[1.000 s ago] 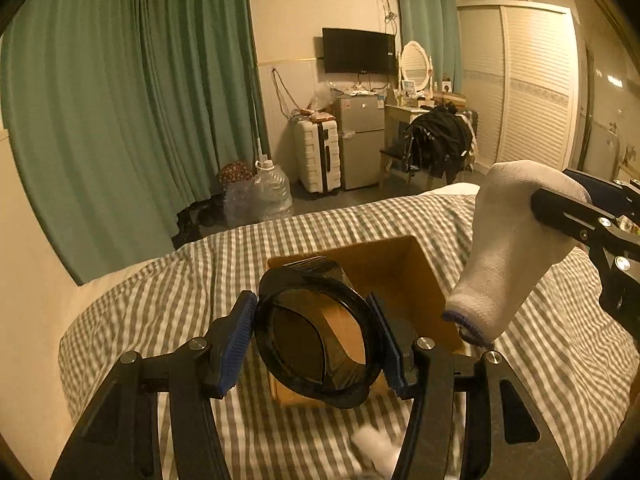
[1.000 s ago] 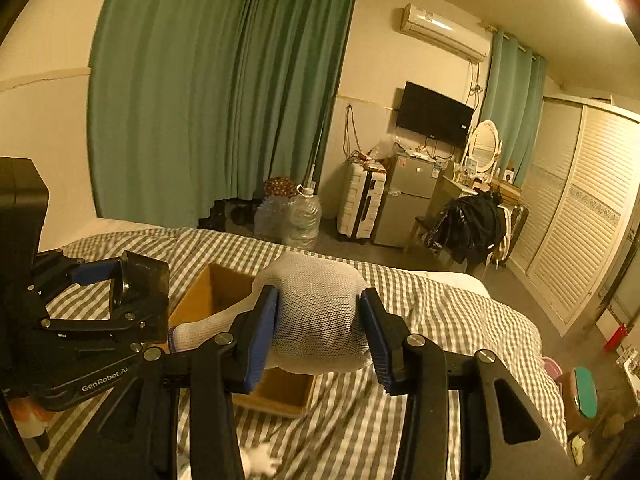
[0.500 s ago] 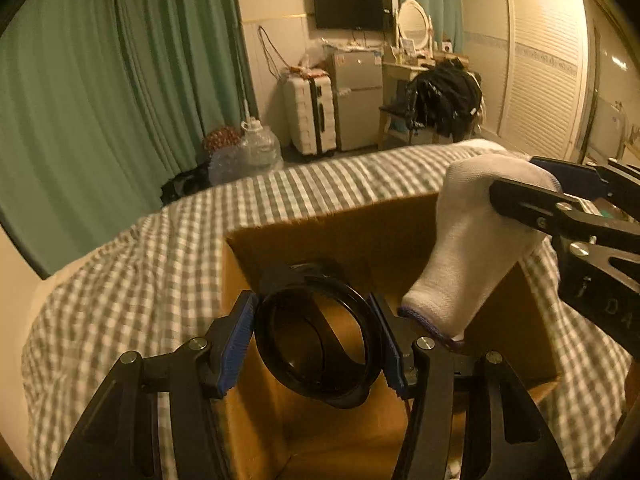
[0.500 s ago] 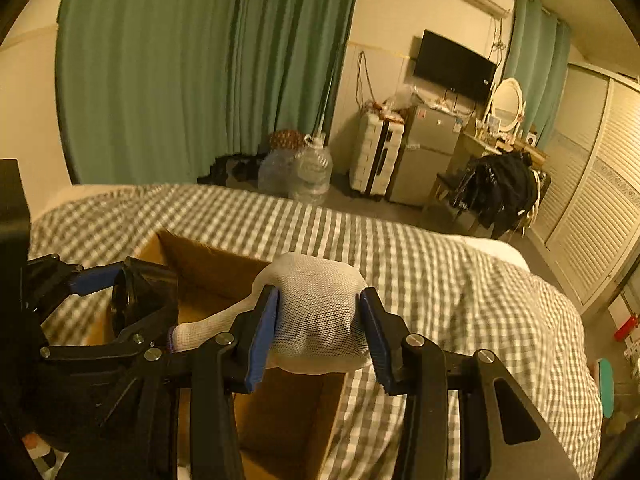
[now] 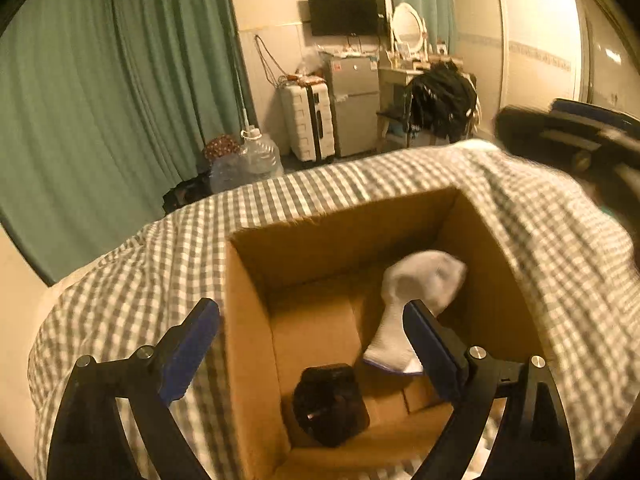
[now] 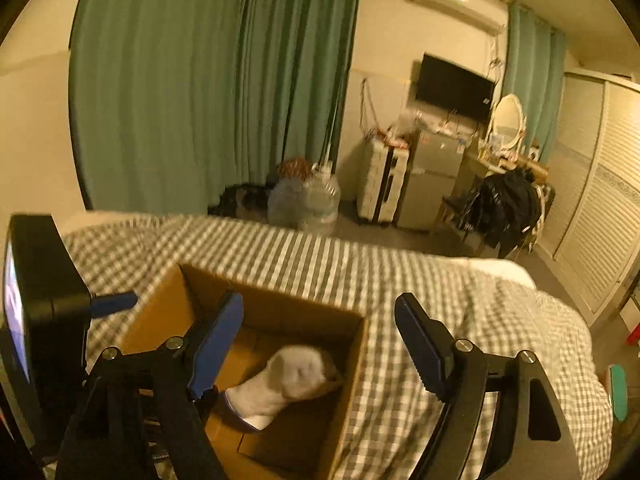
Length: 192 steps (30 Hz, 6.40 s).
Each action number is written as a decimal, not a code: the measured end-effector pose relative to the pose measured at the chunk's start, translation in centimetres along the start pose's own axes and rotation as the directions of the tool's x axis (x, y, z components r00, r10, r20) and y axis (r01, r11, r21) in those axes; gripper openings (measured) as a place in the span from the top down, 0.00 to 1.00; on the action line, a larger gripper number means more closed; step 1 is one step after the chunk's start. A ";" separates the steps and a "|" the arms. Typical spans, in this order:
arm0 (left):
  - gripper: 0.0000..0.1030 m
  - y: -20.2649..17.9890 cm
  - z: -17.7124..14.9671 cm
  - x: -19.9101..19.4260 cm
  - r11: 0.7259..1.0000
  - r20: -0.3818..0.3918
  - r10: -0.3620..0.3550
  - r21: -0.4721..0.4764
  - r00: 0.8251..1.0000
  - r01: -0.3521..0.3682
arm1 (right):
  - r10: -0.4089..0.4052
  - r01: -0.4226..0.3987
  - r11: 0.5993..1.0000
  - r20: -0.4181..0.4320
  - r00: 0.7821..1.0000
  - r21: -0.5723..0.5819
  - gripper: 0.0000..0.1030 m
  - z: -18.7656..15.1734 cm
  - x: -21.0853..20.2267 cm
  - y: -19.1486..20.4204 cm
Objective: Organize objects
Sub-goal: 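Carry both items into the cardboard box and open both tools, then move both tools back to the remaining items on the bedspread, then grasp the cardboard tape ring with the left tool while the right tool grasps the light blue case, then carry the ring and case into the box and open both tools, then move both tools back to the remaining items on the bedspread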
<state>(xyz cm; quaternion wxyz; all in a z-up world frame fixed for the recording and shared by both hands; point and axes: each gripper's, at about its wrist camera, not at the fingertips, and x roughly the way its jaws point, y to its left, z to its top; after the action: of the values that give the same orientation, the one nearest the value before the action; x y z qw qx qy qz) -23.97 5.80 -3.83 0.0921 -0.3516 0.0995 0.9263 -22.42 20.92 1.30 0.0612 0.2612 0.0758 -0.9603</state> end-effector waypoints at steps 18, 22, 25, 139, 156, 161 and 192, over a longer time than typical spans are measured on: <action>0.02 2.2 -3.6 -18.6 0.995 0.151 0.081 -0.071 0.985 -0.071 | -0.009 0.007 1.000 0.124 0.992 0.019 0.10 0.4 -22.4 1.0; 0.02 1.1 -6.9 -19.1 0.995 0.135 0.094 -0.056 0.986 -0.087 | -0.024 0.025 1.000 0.083 0.996 -0.009 0.10 -2.7 -23.0 2.3; 0.02 0.1 -9.9 -18.5 0.995 0.113 0.094 -0.045 0.989 -0.090 | -0.023 0.023 1.000 0.017 1.000 -0.004 0.10 -5.7 -21.9 2.7; 0.16 2.4 2.7 0.4 0.997 0.071 -0.041 -0.061 0.997 0.045 | 0.098 -0.100 0.995 -0.068 0.993 -0.024 0.50 3.2 -0.3 1.4; 0.15 0.1 -0.4 6.8 0.997 -0.042 -0.073 -0.005 0.996 0.073 | 0.075 -0.066 0.997 -0.297 0.952 0.041 0.49 -3.0 11.5 -0.6; 0.06 0.0 0.0 6.2 0.997 -0.035 -0.080 -0.015 0.996 0.079 | 0.098 -0.077 0.992 -0.219 0.971 0.102 0.21 -2.1 9.4 -1.5; 0.01 1.1 -5.7 -19.5 0.997 0.125 0.021 -0.076 0.992 -0.012 | 0.013 -0.012 0.999 -0.020 1.000 0.031 0.13 -1.0 -23.3 1.4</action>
<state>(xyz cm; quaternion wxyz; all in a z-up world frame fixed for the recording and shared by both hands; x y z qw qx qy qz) -6.28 1.38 5.25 0.0773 -0.2949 0.0613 0.9504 -1.76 21.52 12.23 0.0625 0.2722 0.0602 -0.9583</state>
